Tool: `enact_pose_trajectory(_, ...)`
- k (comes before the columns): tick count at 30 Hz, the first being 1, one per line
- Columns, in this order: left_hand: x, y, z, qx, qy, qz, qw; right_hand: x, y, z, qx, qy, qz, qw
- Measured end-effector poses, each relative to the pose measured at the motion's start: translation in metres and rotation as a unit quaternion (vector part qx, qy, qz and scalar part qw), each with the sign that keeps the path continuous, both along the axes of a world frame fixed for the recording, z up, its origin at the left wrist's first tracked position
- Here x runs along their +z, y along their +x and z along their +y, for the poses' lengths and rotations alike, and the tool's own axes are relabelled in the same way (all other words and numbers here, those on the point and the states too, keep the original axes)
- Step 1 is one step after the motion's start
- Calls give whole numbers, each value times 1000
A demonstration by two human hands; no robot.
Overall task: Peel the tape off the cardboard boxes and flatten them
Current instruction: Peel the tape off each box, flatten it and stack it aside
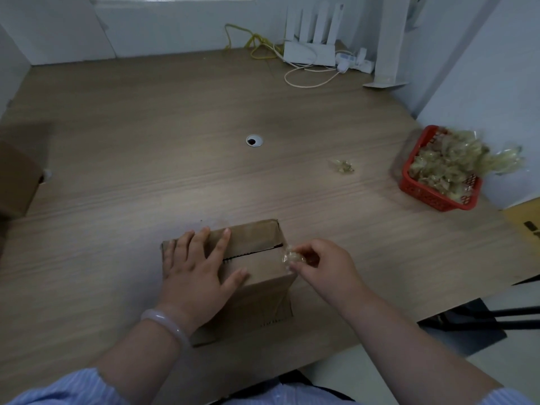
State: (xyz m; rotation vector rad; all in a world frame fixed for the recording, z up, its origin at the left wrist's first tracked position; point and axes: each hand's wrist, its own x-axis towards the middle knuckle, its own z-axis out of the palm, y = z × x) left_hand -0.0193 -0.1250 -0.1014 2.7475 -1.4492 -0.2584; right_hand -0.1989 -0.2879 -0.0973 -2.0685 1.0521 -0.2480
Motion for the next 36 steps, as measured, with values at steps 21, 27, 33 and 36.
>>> enact_pose_trajectory(21, 1, 0, -1, 0, -10, -6, 1000, 8, 11, 2, 1, -113, 6, 994)
enact_pose_trajectory(27, 2, -1, -2, -4, -4, -11, 1000, 8, -5, 18, 46, -115, 17, 992)
enact_pose_trajectory(33, 0, 0, -1, -4, -12, -14, 1000, 14, 10, 26, 20, -138, -5, 990)
enact_pose_trajectory(36, 1, -1, 0, -5, -10, -17, 1000, 15, 3, 25, -74, -66, -41, 994)
